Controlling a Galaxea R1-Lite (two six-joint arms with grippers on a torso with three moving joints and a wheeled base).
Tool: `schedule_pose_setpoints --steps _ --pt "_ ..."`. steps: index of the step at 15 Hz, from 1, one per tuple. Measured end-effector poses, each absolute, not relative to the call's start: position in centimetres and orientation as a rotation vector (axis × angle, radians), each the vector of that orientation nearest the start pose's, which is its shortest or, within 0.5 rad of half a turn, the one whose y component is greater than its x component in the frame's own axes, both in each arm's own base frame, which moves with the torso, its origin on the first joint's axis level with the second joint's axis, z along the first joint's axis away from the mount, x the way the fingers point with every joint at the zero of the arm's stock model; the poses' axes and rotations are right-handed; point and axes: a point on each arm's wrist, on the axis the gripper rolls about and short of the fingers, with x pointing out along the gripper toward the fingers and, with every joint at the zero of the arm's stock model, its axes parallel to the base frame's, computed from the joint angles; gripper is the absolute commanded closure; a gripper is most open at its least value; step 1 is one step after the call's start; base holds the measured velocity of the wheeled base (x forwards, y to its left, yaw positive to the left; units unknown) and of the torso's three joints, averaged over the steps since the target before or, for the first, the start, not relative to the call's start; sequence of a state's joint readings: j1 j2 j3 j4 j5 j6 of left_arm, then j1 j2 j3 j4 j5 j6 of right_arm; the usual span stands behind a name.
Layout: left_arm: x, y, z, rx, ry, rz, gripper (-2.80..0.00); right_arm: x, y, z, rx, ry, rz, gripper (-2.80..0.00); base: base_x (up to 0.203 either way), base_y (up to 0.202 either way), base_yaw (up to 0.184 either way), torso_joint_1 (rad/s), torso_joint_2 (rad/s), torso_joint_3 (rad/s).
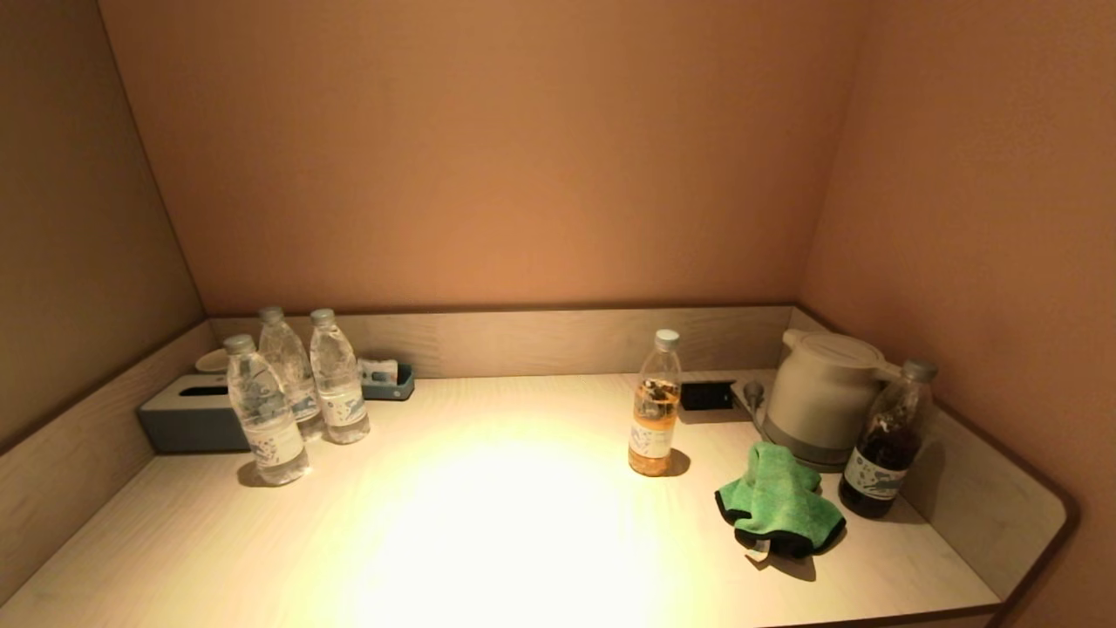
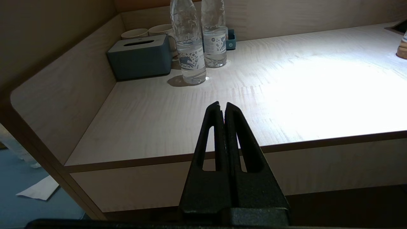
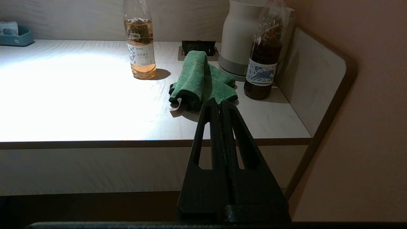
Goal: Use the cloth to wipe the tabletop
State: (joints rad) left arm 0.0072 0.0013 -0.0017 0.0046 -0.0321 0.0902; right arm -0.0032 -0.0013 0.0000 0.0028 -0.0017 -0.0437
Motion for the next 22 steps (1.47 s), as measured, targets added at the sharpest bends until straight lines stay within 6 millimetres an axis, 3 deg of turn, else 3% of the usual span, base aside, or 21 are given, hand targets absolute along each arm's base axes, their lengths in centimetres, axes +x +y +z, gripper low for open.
schedule_pose_setpoints --steps 22 --pt "-2.28 -0.09 7.54 0.09 0.004 -0.025 0.0 -2.29 0.0 7.53 -0.02 0.001 -0.005 0.0 0.0 0.0 0.0 0.0 0.0 0.0"
